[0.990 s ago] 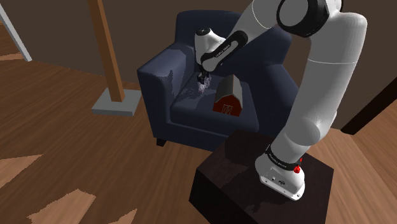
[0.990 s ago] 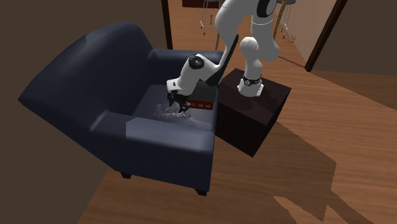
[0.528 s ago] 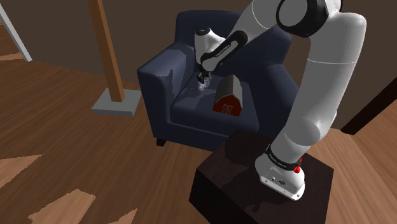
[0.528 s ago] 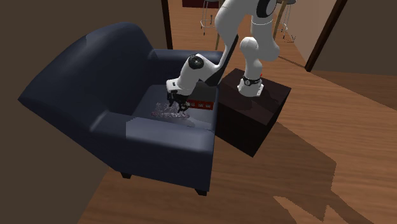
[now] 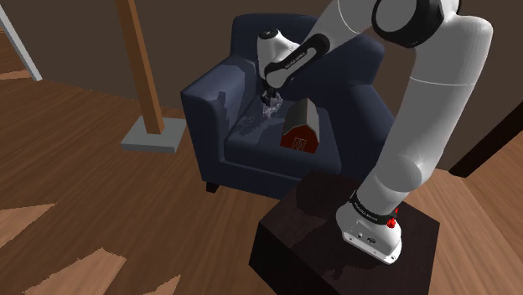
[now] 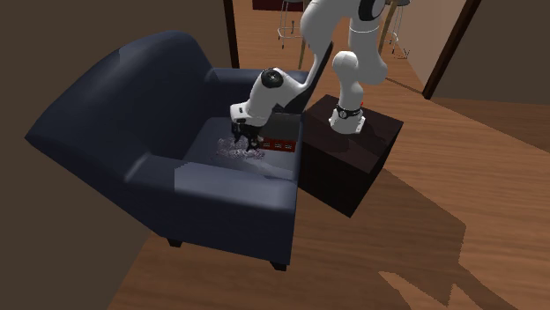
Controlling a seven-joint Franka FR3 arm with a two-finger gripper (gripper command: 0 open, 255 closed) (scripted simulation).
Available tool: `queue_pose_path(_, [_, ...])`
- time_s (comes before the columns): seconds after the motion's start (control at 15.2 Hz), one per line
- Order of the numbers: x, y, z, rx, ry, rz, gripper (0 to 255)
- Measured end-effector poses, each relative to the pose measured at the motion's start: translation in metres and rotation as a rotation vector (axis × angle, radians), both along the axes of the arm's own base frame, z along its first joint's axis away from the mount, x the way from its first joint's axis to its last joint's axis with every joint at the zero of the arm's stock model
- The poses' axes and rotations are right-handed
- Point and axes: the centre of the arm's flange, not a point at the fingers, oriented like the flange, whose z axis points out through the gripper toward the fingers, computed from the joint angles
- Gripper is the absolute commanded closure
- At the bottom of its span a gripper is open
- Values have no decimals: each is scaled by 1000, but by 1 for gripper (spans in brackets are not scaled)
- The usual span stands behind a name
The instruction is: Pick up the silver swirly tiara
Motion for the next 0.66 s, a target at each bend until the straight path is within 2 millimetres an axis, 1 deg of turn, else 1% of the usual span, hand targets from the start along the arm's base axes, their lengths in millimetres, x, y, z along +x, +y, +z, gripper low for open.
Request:
queue_pose_path(0.53, [0,-2,43,0,0,0,255])
queue_pose_path(0.66, [0,-1,51,0,0,0,255])
